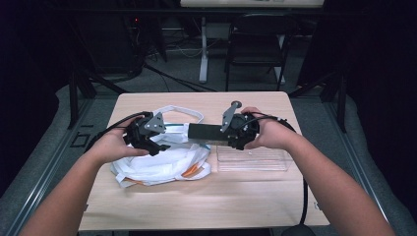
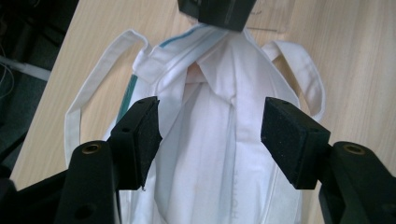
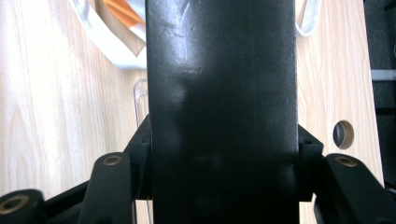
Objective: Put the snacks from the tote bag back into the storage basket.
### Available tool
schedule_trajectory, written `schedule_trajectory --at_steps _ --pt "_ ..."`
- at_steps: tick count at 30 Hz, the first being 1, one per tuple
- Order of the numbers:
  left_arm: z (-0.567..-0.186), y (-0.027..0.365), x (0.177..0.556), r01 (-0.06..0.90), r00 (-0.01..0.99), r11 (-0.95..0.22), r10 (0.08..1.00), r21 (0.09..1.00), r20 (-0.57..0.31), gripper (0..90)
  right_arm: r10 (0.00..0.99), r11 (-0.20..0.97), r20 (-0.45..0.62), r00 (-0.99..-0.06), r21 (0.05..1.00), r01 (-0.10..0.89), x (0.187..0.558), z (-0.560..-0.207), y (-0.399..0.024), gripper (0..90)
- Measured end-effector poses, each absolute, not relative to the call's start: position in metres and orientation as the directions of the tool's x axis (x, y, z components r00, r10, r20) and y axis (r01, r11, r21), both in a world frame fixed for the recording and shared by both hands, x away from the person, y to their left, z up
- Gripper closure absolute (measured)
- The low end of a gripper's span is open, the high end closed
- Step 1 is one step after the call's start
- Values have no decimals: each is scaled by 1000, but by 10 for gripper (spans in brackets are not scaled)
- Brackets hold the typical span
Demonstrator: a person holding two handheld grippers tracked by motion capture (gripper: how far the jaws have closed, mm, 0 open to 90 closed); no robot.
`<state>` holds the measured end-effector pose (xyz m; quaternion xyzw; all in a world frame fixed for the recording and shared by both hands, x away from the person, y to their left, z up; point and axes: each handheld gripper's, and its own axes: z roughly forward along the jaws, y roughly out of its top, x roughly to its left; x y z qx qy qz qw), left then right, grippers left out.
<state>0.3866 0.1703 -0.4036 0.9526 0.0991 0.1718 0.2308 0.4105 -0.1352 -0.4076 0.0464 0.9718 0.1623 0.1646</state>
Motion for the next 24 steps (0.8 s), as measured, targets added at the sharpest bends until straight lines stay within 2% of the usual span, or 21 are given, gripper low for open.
schedule_trajectory --at_steps 24 --pt "-426 185 391 207 905 -862 348 462 244 378 224 939 -311 -924 322 119 416 -414 -187 429"
